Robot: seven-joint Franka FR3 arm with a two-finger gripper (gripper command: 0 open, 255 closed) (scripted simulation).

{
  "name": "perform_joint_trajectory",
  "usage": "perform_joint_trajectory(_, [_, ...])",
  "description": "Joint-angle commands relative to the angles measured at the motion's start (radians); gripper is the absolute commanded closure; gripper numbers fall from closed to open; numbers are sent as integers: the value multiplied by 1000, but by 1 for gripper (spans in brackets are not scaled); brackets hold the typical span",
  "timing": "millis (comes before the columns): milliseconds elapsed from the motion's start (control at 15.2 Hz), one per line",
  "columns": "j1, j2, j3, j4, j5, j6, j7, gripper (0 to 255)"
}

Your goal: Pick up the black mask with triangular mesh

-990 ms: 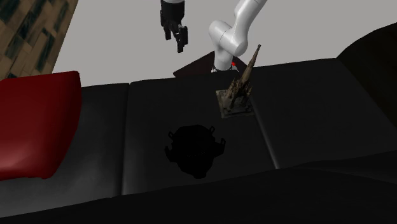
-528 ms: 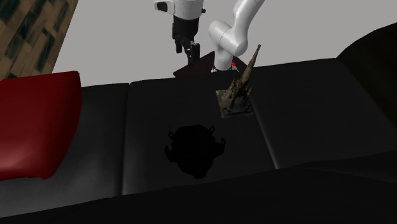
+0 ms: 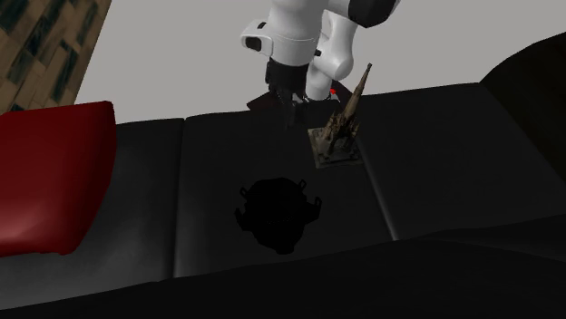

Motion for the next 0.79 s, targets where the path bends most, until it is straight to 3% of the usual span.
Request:
perform_joint_trajectory(0, [-10,57,55,53,-8,4,79,0])
perform_joint_trajectory(396, [-42,280,235,257,-102,-1,331,0])
perform_joint_trajectory(594, [-39,433,328,388,-204,-24,479,0])
perform_joint_trajectory(726, [-10,555,379,490,-297,-54,585,0])
